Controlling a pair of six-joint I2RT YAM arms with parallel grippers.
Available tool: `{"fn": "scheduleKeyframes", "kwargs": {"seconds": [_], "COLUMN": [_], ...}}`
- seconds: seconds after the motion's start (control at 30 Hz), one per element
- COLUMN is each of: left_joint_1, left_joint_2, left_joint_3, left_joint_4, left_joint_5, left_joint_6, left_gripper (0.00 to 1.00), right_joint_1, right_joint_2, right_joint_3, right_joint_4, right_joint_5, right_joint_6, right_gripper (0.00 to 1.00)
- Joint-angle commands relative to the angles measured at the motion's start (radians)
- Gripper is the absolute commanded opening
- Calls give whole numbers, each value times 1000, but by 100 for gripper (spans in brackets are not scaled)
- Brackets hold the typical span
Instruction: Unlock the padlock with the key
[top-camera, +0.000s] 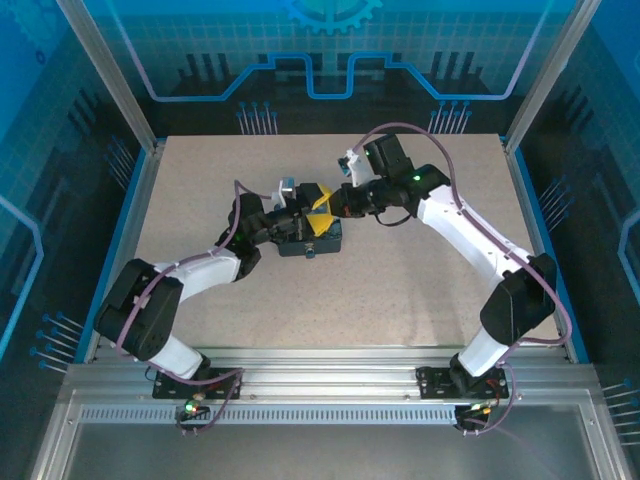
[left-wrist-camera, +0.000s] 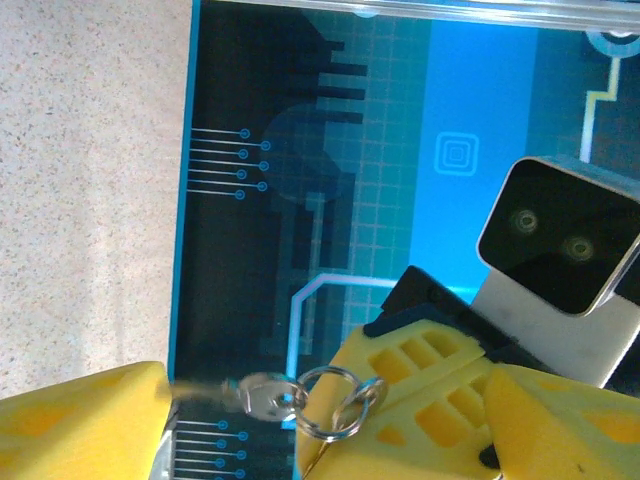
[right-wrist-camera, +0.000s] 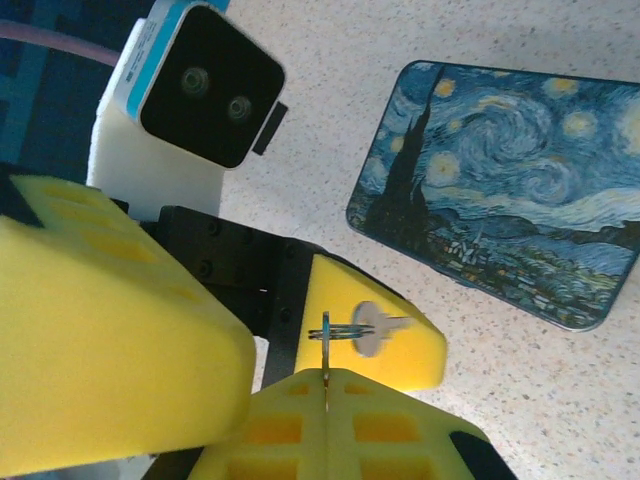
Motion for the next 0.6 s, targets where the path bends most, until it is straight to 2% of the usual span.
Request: {"fn": "scheduleKeyframes", "kwargs": {"seconds": [0.0,0.57], "left_joint_1": [-13,23], "left_joint_2": [23,19], "left_joint_3": [-15,-43], "left_joint_4": [119,135], "left_joint_5": [-4,-11], "left_joint_6": [-49,-45], "left_gripper": [80,60], "right_joint_1": [29,30], "right_joint_2": [21,-36], "right_joint_3": [-19,-115], "right_joint_4": [54,85], "right_joint_5": [-50,-73], "right_joint_6": [21,28], "right_gripper": [0,0]}}
